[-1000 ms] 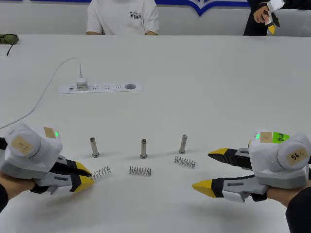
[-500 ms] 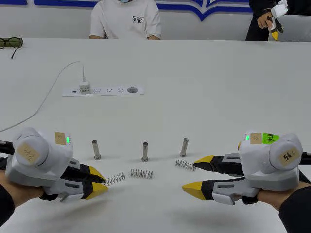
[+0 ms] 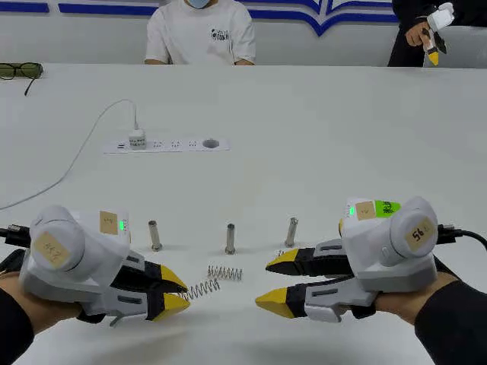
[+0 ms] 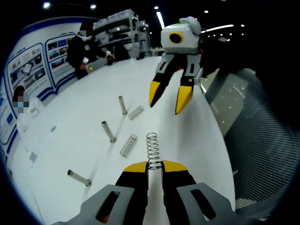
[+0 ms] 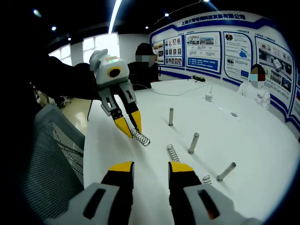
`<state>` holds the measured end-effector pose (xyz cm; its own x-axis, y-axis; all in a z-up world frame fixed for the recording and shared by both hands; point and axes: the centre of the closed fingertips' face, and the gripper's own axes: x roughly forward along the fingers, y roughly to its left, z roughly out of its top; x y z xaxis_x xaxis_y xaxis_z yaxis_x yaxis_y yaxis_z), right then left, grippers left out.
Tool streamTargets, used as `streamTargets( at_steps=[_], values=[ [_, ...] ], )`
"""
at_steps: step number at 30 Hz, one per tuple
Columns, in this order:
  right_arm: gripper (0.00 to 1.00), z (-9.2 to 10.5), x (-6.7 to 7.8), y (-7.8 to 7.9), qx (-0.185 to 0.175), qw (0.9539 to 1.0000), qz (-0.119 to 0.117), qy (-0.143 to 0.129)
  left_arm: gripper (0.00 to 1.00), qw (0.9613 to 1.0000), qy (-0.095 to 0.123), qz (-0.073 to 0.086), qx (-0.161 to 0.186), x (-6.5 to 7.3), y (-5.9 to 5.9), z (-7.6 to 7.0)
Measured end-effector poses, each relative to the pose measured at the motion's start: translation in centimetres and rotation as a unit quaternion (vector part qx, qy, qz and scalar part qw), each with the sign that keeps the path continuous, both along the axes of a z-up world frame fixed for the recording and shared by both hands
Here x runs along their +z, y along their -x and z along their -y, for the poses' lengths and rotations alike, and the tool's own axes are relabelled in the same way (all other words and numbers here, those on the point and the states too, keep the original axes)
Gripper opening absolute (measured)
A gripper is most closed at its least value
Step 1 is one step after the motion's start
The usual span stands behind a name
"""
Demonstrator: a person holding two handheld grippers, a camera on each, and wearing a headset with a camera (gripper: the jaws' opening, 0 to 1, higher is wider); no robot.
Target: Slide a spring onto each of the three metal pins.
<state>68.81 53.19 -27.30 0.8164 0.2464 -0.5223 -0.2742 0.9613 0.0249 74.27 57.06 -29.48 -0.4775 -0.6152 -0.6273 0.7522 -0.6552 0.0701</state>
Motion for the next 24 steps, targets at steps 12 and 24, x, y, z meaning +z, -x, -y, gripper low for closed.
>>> streamTargets(
  at_steps=[12, 24],
  values=[
    [0.24, -2.6, 0.7, -2.1, 0.053, 0.9982, 0.002, -0.029, 0.10, 0.9994, 0.028, -0.012, -0.018, 1.8, 1.5, -0.5],
    [0.17, -4.2, 0.4, -1.9, 0.081, 0.9952, -0.010, -0.054, 0.10, 0.9980, 0.049, -0.028, -0.028, 2.9, 3.0, -1.1]
  ],
)
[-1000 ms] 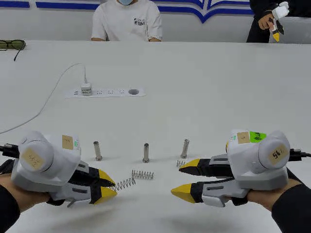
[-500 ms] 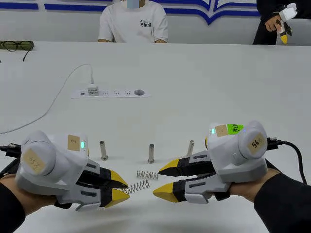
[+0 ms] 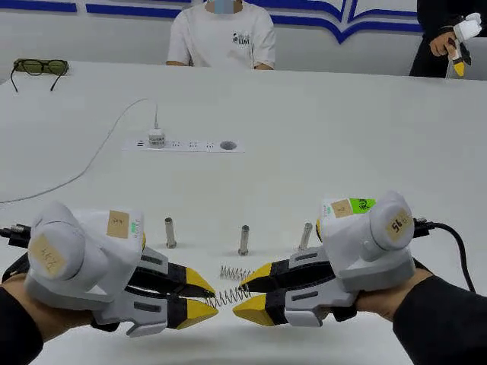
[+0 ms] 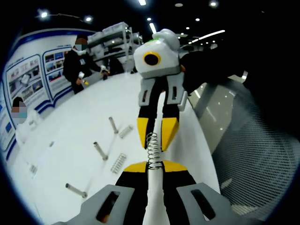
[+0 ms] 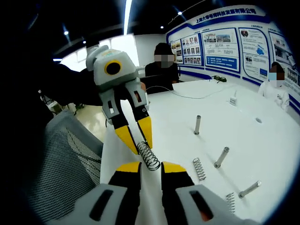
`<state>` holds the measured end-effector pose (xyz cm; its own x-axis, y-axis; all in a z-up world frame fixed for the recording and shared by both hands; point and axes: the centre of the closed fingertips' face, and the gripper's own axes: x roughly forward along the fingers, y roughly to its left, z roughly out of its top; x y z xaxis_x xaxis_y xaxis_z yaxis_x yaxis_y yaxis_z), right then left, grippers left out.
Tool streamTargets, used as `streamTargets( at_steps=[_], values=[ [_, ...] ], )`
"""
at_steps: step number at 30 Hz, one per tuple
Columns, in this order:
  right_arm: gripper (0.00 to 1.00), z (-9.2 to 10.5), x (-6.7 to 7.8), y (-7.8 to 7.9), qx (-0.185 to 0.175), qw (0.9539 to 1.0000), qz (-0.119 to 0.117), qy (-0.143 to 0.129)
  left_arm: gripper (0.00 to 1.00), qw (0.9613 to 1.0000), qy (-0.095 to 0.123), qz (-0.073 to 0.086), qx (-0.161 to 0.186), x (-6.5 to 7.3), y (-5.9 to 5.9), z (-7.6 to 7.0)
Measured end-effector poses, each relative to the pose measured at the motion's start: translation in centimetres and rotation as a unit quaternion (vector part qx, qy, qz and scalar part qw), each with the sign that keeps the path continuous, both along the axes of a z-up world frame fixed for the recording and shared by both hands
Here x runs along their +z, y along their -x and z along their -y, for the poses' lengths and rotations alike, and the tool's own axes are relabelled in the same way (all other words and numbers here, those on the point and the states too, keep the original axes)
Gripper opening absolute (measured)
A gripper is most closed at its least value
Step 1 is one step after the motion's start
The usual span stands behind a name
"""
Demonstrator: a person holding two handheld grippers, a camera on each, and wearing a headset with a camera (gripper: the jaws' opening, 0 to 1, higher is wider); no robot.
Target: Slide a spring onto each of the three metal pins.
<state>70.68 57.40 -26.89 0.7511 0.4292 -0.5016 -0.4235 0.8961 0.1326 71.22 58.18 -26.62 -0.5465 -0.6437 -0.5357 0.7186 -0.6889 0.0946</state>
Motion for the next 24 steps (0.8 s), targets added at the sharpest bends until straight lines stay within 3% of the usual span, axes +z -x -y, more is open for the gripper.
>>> streamTargets(
  at_steps=[8, 24],
  values=[
    [0.14, -0.4, 0.9, -0.1, 0.000, 1.0000, 0.005, -0.009, 0.10, 1.0000, 0.002, -0.002, 0.001, -0.1, 0.1, -0.2],
    [0.12, -1.5, 2.1, -0.8, 0.012, 0.9997, 0.015, 0.010, 0.10, 1.0000, 0.001, -0.004, 0.000, -0.4, 0.3, -0.1]
  ],
)
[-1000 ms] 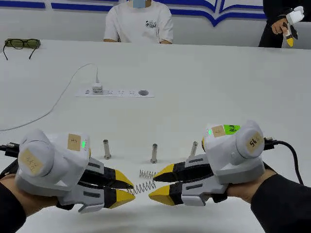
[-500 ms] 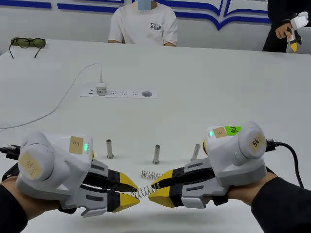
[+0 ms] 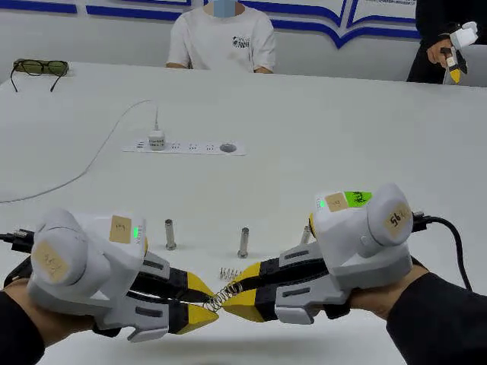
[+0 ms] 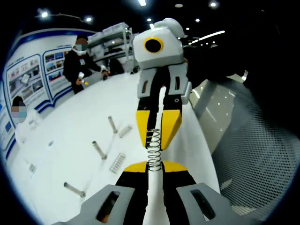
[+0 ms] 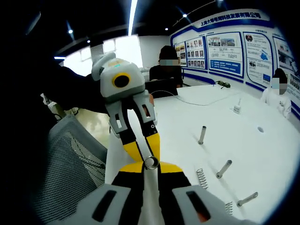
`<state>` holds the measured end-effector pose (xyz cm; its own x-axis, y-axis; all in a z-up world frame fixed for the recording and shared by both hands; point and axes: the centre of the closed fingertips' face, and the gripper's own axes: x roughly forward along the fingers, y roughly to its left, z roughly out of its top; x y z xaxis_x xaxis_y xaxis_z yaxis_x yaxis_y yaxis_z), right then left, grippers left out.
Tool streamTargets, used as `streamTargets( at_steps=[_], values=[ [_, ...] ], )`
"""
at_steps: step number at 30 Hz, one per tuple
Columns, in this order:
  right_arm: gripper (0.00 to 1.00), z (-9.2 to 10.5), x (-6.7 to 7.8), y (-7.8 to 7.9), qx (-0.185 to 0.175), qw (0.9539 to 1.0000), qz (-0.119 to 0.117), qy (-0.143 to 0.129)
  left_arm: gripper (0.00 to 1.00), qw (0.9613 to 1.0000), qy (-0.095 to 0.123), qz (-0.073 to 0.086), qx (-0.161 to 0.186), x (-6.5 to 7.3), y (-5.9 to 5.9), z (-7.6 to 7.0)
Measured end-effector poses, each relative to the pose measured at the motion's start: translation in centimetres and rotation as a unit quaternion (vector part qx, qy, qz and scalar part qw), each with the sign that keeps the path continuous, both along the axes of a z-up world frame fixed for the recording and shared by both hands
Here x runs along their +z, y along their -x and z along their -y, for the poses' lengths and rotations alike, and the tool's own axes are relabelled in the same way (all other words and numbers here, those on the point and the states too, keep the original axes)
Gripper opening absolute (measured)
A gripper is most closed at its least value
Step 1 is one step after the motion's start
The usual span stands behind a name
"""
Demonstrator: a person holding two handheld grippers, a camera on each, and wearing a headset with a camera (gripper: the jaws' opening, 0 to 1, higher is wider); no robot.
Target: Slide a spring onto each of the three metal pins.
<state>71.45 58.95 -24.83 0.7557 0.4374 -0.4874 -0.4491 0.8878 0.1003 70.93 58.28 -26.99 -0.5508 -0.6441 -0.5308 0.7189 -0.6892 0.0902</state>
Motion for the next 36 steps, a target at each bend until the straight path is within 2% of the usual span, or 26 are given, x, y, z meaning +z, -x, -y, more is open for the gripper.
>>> streamTargets(
  at_steps=[7, 31, 36],
  values=[
    [0.12, -0.19, 0.26, -0.21, 0.003, 1.0000, 0.004, 0.008, 0.10, 1.0000, -0.001, -0.005, 0.001, 0.00, 0.16, 0.03],
    [0.12, -0.95, 0.85, -0.83, 0.013, 0.9996, 0.015, 0.020, 0.10, 0.9999, -0.004, -0.005, 0.008, 0.01, 0.47, -0.06],
    [0.12, -1.00, 0.91, -0.91, 0.014, 0.9996, 0.014, 0.019, 0.10, 0.9999, -0.003, -0.011, 0.013, 0.09, 0.49, -0.08]
  ],
)
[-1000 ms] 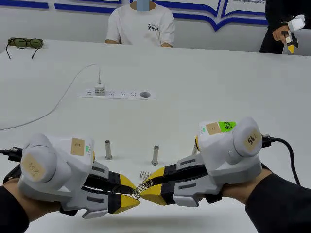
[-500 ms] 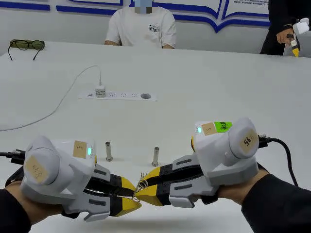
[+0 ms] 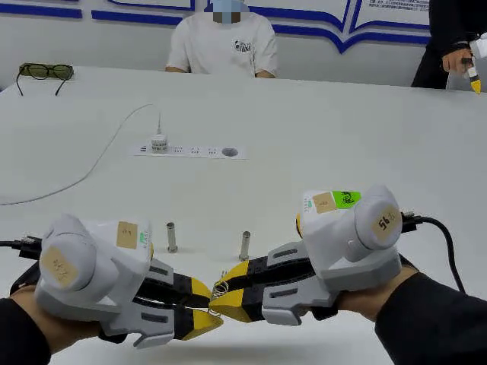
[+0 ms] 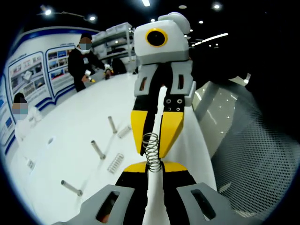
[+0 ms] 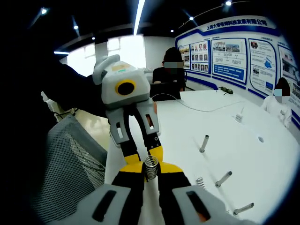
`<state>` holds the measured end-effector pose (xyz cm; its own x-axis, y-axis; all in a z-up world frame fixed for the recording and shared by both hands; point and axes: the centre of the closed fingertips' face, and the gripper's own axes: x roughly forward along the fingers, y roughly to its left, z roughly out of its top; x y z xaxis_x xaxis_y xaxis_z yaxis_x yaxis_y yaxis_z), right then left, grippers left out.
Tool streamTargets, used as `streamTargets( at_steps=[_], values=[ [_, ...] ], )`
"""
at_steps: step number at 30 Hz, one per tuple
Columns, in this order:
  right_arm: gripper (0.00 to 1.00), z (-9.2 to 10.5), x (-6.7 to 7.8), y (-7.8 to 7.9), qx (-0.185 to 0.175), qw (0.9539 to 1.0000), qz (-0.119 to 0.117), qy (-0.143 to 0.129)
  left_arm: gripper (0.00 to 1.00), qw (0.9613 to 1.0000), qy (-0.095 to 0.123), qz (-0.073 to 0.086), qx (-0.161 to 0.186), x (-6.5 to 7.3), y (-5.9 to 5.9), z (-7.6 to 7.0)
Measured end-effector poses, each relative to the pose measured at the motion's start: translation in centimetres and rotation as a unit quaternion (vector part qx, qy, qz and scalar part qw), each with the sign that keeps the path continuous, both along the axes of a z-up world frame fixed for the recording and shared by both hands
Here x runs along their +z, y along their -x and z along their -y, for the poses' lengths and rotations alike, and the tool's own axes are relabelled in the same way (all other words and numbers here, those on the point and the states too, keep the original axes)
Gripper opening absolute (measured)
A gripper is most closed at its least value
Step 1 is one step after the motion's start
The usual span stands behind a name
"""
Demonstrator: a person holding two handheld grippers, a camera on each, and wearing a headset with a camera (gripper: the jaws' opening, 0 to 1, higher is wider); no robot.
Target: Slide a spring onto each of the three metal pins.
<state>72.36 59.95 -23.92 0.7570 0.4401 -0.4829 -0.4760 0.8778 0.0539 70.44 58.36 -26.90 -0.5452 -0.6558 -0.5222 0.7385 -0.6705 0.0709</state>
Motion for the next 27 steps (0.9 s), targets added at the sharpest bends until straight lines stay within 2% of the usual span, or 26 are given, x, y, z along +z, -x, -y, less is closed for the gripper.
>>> streamTargets(
  at_steps=[14, 21, 27],
  values=[
    [0.12, 0.1, 0.1, -0.1, -0.005, 1.0000, -0.002, -0.006, 0.12, 0.9999, 0.002, -0.011, 0.004, 0.3, 0.1, 0.1],
    [0.12, 0.1, 0.0, 0.0, -0.006, 1.0000, -0.004, -0.006, 0.15, 0.9996, 0.007, -0.026, 0.010, 0.9, -0.1, 0.4],
    [0.12, 0.2, 0.0, -0.1, -0.009, 0.9999, -0.002, -0.008, 0.13, 0.9997, 0.017, -0.018, 0.003, 1.0, 0.1, 0.4]
  ],
)
